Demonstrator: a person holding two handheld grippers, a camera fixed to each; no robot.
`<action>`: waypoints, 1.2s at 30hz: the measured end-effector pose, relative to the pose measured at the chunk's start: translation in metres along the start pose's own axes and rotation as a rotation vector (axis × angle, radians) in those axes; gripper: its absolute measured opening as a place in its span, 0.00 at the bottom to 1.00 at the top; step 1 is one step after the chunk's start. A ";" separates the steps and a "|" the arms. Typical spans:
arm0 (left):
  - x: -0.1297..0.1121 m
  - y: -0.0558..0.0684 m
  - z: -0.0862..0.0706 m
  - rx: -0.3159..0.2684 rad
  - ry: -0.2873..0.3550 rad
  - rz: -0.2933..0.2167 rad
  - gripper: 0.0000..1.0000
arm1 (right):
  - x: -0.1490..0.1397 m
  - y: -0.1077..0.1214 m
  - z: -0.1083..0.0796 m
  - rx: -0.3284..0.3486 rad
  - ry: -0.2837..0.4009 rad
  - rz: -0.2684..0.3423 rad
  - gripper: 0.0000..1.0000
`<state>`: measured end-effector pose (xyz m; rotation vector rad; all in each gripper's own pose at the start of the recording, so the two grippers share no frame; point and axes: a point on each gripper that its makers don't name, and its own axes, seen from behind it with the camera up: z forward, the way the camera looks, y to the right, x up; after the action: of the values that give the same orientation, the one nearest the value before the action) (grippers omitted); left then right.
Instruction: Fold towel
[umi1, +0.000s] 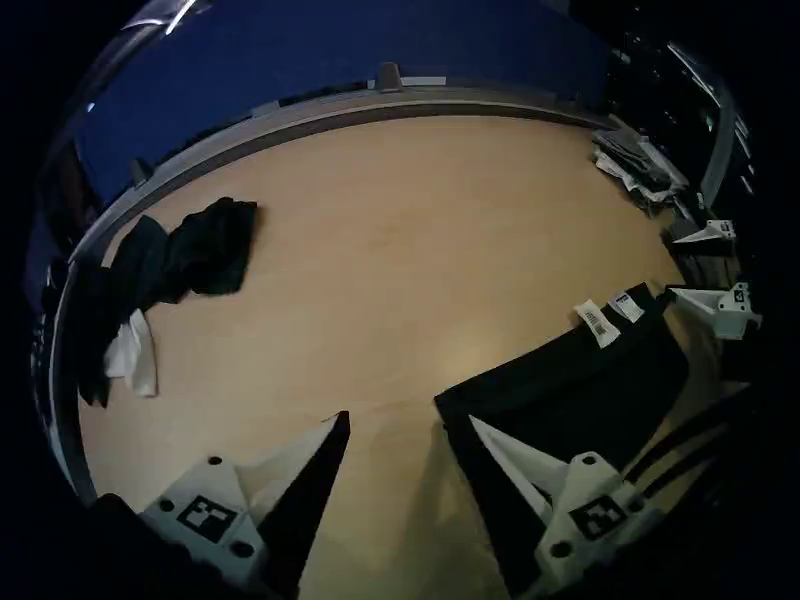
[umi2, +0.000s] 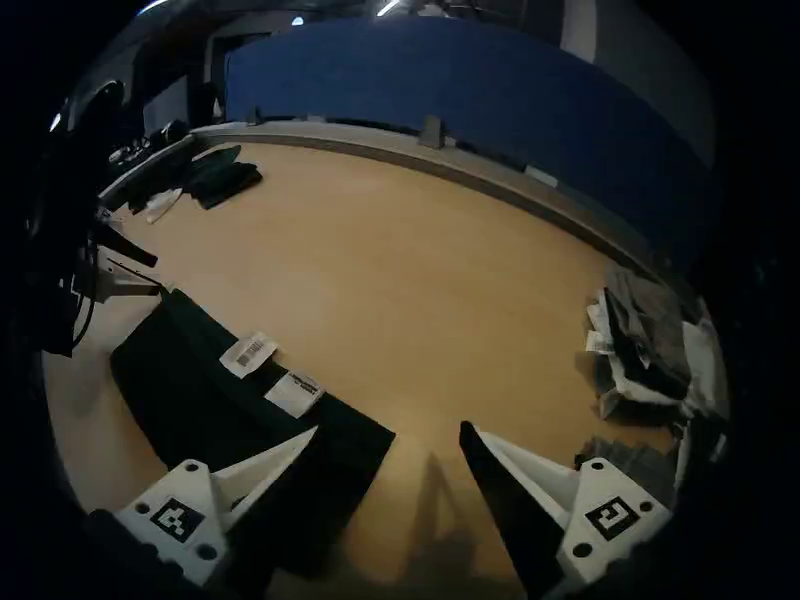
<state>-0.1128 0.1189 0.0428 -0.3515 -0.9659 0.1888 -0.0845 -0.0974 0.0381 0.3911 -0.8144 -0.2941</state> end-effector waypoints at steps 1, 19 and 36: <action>0.000 -0.002 0.000 0.003 0.000 0.000 0.88 | 0.001 0.000 -0.001 0.000 0.002 0.000 1.00; 0.009 -0.017 -0.023 0.044 0.048 -0.030 0.93 | 0.008 0.000 -0.015 -0.004 0.037 0.003 1.00; -0.042 -0.005 -0.068 0.027 0.044 -0.113 0.94 | -0.027 -0.031 -0.044 0.052 0.005 0.015 1.00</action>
<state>-0.0802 0.0867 -0.0231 -0.2747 -0.9363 0.0909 -0.0722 -0.1036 -0.0208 0.4343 -0.8210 -0.2581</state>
